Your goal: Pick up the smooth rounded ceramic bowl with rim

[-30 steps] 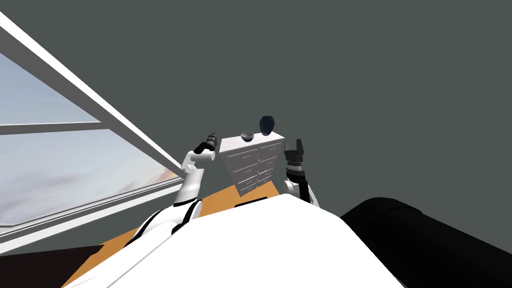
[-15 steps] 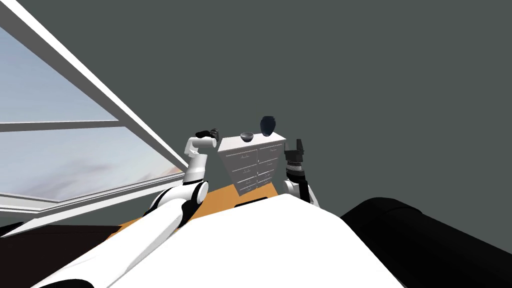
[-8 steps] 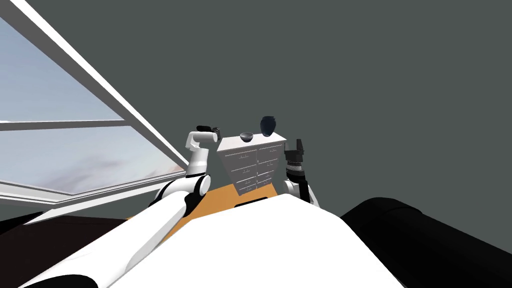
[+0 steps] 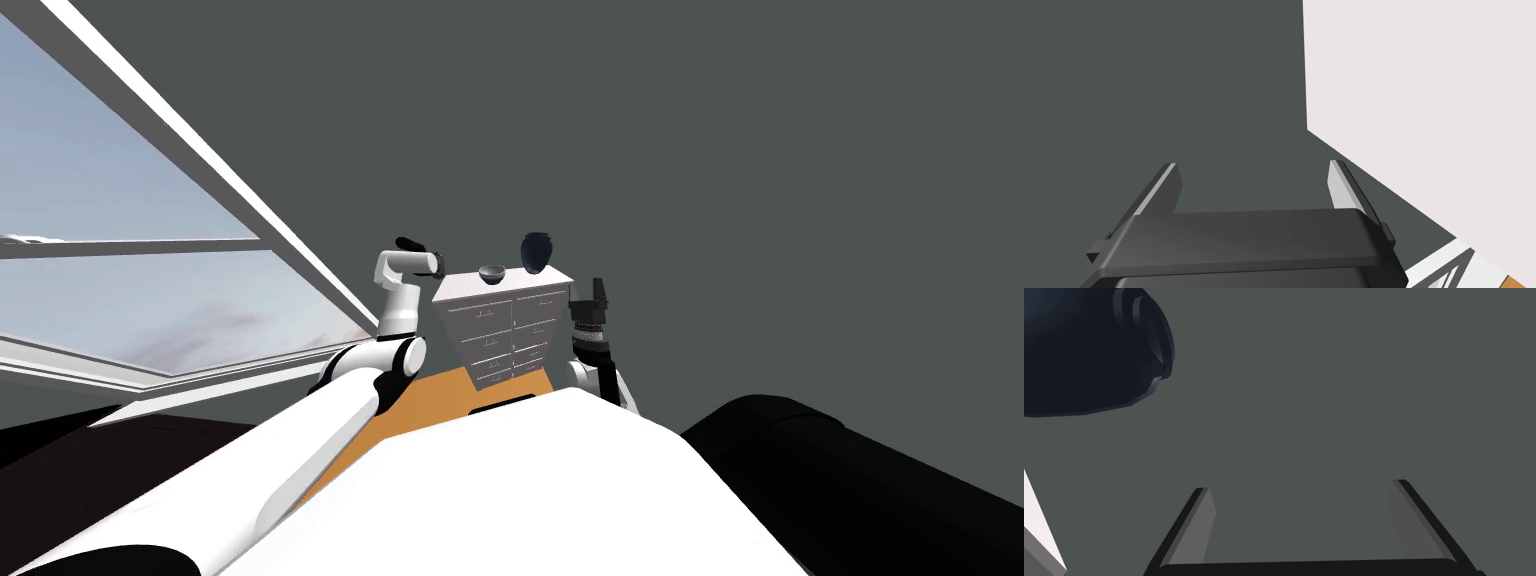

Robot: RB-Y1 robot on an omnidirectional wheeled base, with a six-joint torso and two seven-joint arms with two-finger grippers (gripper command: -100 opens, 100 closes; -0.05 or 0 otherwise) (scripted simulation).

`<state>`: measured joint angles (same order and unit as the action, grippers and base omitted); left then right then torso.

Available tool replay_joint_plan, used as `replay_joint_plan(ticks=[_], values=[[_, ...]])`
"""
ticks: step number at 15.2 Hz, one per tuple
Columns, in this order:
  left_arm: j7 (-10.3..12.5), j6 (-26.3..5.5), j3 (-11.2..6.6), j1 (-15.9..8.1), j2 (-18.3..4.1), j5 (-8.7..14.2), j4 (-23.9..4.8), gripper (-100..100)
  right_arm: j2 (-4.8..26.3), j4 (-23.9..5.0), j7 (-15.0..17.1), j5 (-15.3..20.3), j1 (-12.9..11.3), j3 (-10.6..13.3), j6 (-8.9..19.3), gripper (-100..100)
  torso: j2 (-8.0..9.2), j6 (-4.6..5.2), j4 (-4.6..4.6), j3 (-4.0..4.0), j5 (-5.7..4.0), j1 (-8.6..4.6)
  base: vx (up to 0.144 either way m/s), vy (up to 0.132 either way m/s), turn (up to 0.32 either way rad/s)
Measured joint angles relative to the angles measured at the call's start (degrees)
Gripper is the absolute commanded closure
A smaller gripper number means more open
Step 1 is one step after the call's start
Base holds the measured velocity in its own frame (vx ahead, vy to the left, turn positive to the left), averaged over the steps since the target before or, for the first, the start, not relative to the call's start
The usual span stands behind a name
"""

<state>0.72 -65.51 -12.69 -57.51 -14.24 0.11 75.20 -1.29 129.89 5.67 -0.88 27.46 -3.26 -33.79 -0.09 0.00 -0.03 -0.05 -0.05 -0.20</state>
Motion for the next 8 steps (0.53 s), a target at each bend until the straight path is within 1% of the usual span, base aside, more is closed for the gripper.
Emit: replay_joint_plan(ticks=[1,3,4,6,8], values=[[0.0,-1.0,-0.29,-0.9,0.2,0.1,-0.7,-100,0.0,0.0,0.0,0.0,0.0,0.0,0.0,0,-0.02,-0.02,0.00,-0.01,0.00,-0.01,0.013,-0.066,0.119],[0.1,-3.2,-0.69,-3.0,0.5,0.2,-2.2,-100,0.0,0.0,0.0,0.0,0.0,0.0,0.0,0,-0.03,0.00,0.00,-0.02,-0.01,-0.05,0.004,-0.044,0.020],[0.2,-4.1,-0.73,-3.4,0.6,0.2,-2.4,-100,0.0,0.0,0.0,0.0,0.0,0.0,0.0,0,-0.02,0.01,-0.01,-0.01,0.00,0.00,-0.003,-0.049,0.068],[0.3,-6.4,-1.24,-5.4,1.1,0.3,-3.5,-100,0.0,0.0,0.0,0.0,0.0,0.0,0.0,0,0.00,-0.01,0.01,0.00,-0.01,-0.05,0.000,-0.055,0.074],[0.3,-8.4,-1.45,-6.5,1.2,0.3,-4.4,-100,0.0,0.0,0.0,0.0,0.0,0.0,0.0,0,0.00,0.00,0.00,0.00,0.00,0.02,0.000,-0.043,0.036]])
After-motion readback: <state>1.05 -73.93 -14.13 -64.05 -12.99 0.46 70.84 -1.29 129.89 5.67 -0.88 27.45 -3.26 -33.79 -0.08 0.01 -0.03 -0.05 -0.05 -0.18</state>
